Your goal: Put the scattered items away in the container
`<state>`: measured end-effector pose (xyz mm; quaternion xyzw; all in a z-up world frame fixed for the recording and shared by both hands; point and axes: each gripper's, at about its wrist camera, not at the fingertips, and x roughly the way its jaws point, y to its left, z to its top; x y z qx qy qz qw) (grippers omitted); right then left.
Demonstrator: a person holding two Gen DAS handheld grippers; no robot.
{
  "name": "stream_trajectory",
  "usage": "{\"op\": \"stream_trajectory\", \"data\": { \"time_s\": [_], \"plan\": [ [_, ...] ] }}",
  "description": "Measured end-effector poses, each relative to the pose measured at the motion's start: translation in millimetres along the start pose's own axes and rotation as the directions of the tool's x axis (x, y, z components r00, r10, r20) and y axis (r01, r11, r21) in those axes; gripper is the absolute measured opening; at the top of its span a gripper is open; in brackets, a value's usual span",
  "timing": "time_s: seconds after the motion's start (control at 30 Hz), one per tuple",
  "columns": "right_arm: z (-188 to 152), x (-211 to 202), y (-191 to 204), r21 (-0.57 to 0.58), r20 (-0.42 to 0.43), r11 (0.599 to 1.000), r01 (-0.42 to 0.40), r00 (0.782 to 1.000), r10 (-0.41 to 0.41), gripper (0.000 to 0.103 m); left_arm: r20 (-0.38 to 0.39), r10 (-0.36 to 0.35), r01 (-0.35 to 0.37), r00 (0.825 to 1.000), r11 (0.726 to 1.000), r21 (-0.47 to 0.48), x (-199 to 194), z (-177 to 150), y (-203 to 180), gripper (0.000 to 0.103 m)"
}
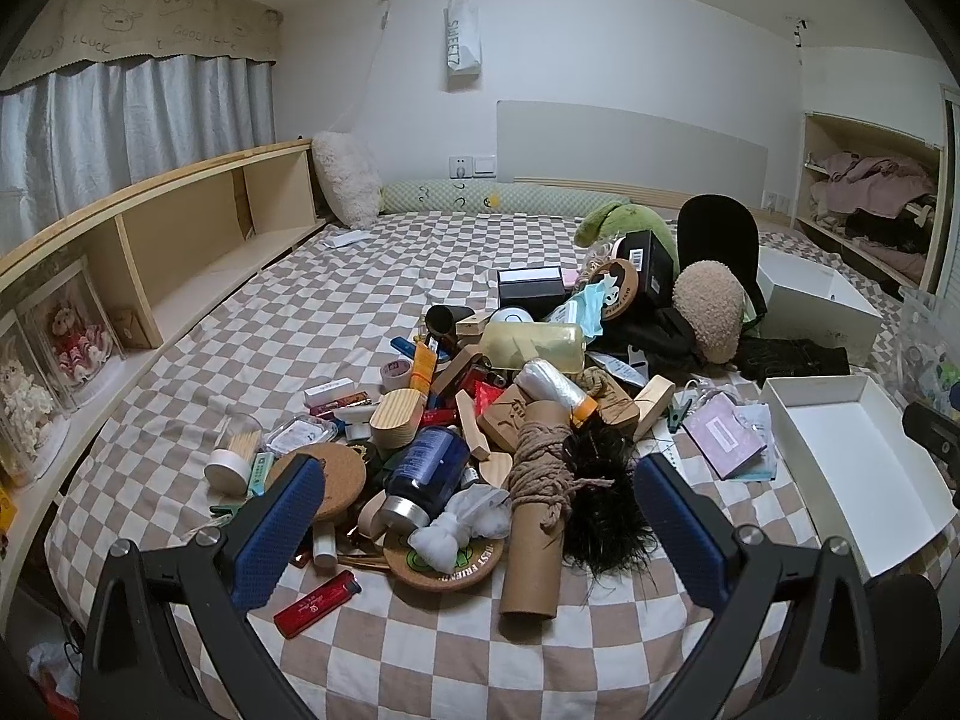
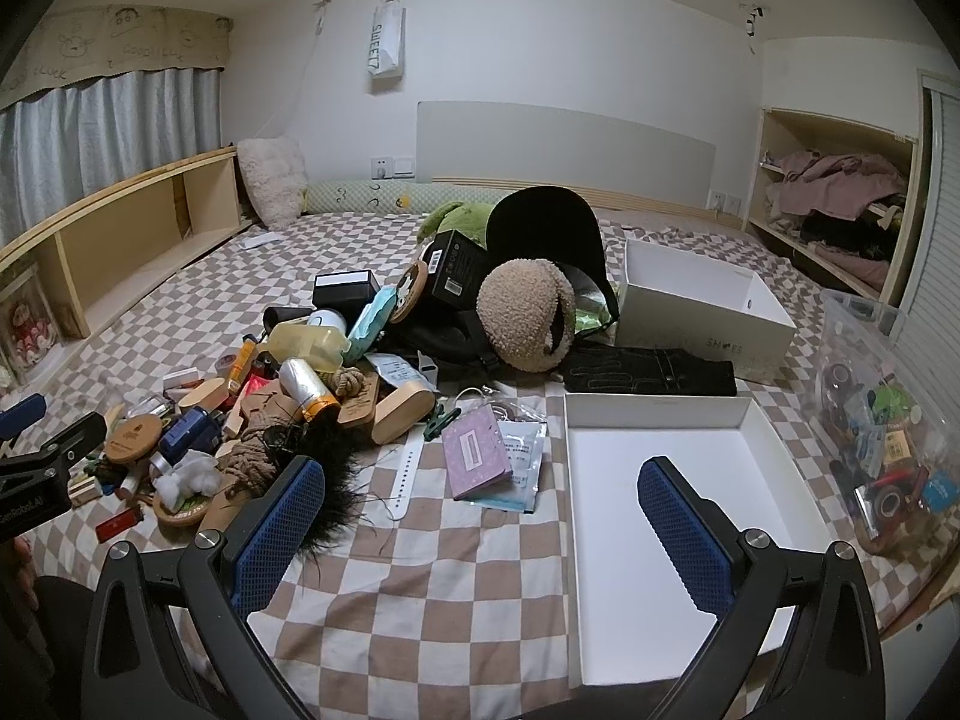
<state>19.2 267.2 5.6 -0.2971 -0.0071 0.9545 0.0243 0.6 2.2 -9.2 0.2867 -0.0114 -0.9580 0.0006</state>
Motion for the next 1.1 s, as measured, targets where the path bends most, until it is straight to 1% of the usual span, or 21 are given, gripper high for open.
{"op": "stream_trajectory", "data": {
  "time_s": [0.47,0.53,0.6,0.73,0.83,0.97,1.03,1.1],
  "plan": [
    [0.6,2.7,-1.6,0.014,-0.008,1.0,0.002,1.0,-0.001,0.103,-0.002,-0.008,0.008,1.0,1.0,-0.005,-0.8,2.5,3.9,0.103],
    [1.3,3.4,-2.8,0.021,-0.008,1.0,-0.012,1.0,0.012,0.103,0.001,-0.009,0.009,1.0,1.0,-0.005,-0.9,3.9,5.0,0.103],
    [2.8,3.1,-3.4,0.023,0.008,1.0,-0.022,1.0,0.022,0.103,0.007,-0.01,0.01,1.0,1.0,-0.005,-1.2,6.1,6.4,0.103],
    [9.0,-0.2,-3.6,0.016,0.067,1.0,-0.009,0.998,0.008,0.103,0.031,-0.01,0.01,0.999,1.0,-0.004,0.7,17.0,11.4,0.103],
    [15.3,0.1,-5.6,0.022,0.098,1.0,-0.018,0.995,0.016,0.103,0.051,-0.013,0.013,0.999,1.0,-0.001,2.6,25.7,14.8,0.103],
    [22.9,7.4,-5.8,0.023,0.114,0.999,-0.029,0.993,0.026,0.103,0.074,-0.019,0.019,0.997,1.0,0.004,5.7,37.0,19.2,0.103],
    [25.2,12.8,-4.6,0.029,0.118,0.999,-0.041,0.992,0.037,0.103,0.053,-0.044,0.044,0.998,0.999,0.008,13.6,37.7,18.3,0.103],
    [26.8,21.8,-3.8,0.051,0.097,0.996,-0.079,0.993,0.074,0.103,0.016,-0.054,0.054,0.998,0.999,0.01,21.7,34.6,15.4,0.103]
  ]
}}
